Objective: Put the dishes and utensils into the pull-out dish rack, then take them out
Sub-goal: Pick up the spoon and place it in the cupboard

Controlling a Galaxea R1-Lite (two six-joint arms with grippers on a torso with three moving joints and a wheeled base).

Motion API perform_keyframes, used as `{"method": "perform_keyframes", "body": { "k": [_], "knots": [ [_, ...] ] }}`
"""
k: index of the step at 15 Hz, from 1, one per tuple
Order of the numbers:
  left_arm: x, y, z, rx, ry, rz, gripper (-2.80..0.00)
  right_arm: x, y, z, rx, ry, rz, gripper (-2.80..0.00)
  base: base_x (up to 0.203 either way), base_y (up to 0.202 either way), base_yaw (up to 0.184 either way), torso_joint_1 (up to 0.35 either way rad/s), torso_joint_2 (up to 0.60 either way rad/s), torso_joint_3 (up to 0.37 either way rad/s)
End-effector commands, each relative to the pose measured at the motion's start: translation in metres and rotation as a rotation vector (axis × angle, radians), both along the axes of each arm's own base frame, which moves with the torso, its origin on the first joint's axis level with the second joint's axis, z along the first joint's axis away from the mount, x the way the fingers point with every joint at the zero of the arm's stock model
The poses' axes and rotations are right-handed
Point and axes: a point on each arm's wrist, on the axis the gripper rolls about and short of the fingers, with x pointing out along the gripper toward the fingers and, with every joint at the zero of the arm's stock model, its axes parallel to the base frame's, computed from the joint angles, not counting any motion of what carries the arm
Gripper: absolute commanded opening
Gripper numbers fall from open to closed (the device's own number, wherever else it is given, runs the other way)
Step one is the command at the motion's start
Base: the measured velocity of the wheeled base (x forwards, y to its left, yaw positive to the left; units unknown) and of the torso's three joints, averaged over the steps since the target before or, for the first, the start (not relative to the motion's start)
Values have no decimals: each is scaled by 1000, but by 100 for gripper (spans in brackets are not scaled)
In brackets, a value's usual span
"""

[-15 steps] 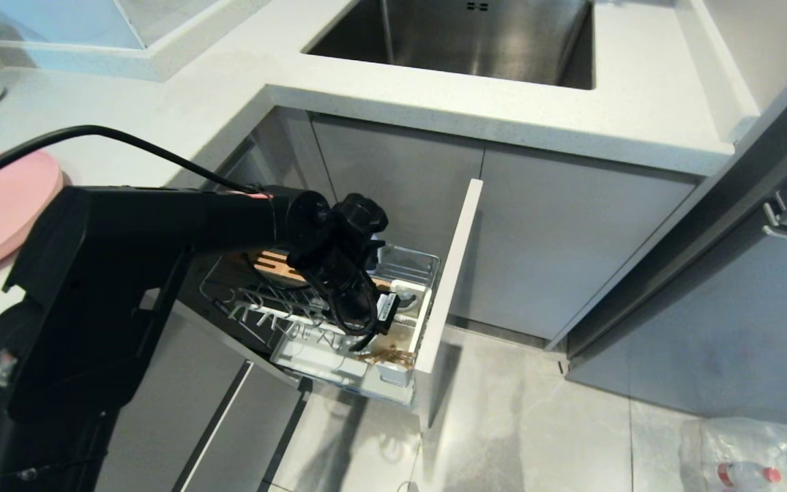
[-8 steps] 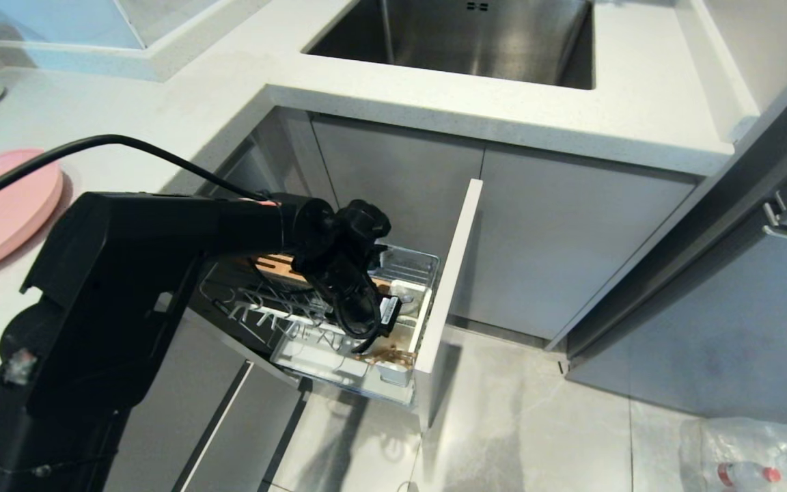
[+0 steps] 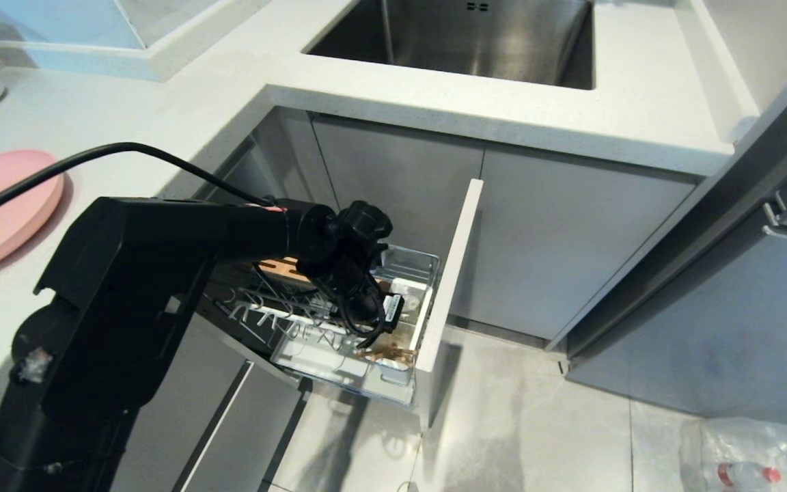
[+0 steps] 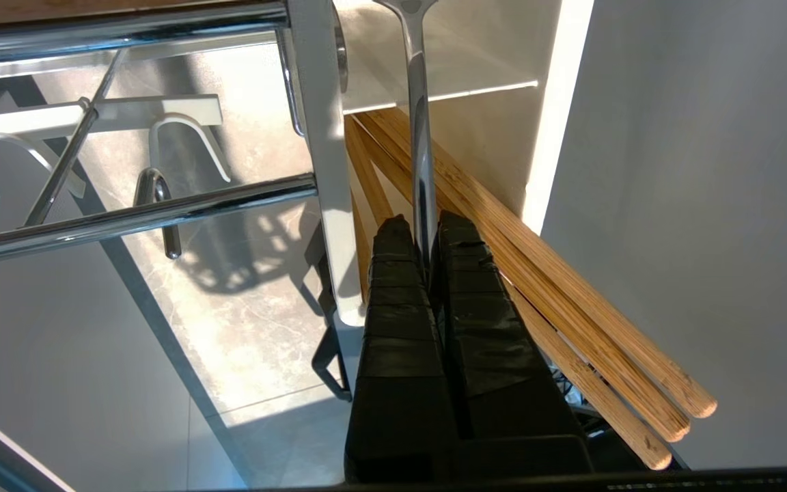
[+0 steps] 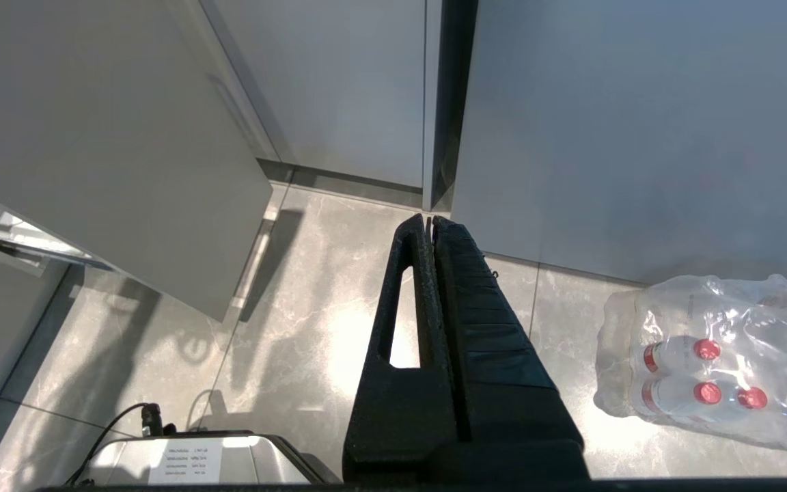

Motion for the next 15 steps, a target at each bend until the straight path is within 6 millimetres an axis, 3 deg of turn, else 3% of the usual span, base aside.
{"method": "perform_keyframes", "body": {
  "k": [1,15],
  "knots": [
    [1,0,-1,3,1,3,-280,0,0,0,0,1,0,-280,0,0,0,0,0,0],
    [4,0,-8,11,10,8,-280,0,0,0,0,1,0,-280,0,0,0,0,0,0]
  ]
}}
